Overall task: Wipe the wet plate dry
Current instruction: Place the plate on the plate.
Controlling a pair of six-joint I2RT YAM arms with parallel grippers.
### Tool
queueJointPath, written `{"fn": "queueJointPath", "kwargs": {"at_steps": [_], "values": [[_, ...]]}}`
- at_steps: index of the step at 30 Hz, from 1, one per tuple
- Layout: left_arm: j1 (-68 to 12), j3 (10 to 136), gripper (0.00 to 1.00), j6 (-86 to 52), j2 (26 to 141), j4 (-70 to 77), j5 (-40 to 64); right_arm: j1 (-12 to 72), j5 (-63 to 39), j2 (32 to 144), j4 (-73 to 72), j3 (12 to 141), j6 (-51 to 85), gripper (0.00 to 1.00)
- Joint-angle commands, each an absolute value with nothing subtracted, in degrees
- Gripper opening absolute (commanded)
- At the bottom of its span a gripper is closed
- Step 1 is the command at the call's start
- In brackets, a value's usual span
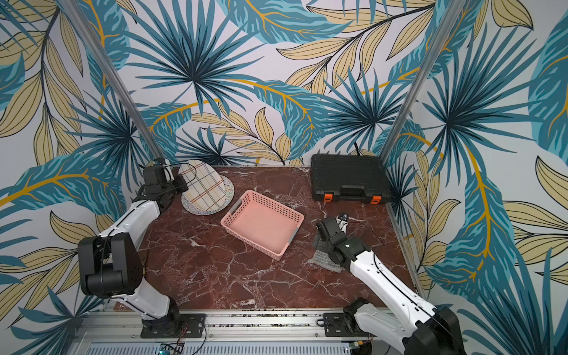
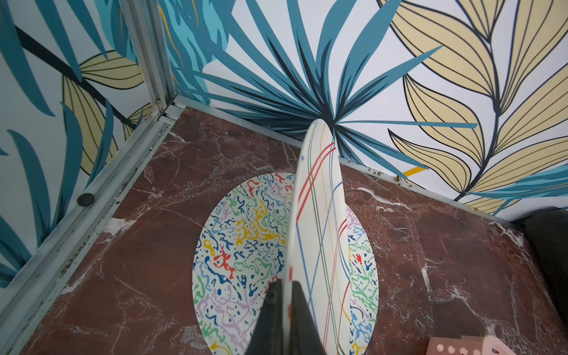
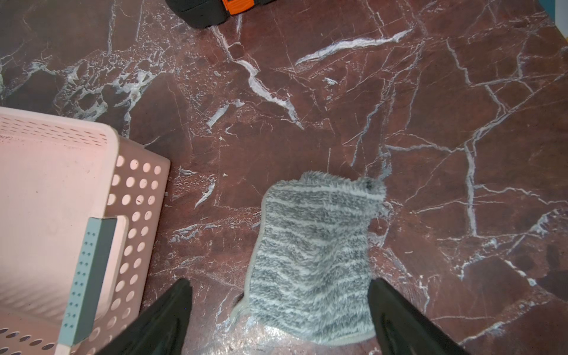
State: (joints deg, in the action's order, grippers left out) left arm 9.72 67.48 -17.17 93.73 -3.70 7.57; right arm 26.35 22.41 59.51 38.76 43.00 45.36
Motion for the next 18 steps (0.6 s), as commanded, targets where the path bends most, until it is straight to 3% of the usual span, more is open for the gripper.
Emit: {"fn": "queueJointPath", "kwargs": {"at_steps": [1, 18], "values": [[10.35, 63.74, 0.00, -14.80, 93.72, -8.06, 10.78, 26.72, 22.50, 59.88, 38.35, 43.19, 44.56, 0.93], [11.06, 62.29, 0.00, -24.15, 100.67, -0.19, 17.18, 27.58, 24.30, 60.75, 40.05, 45.39, 44.28, 0.93]]}}
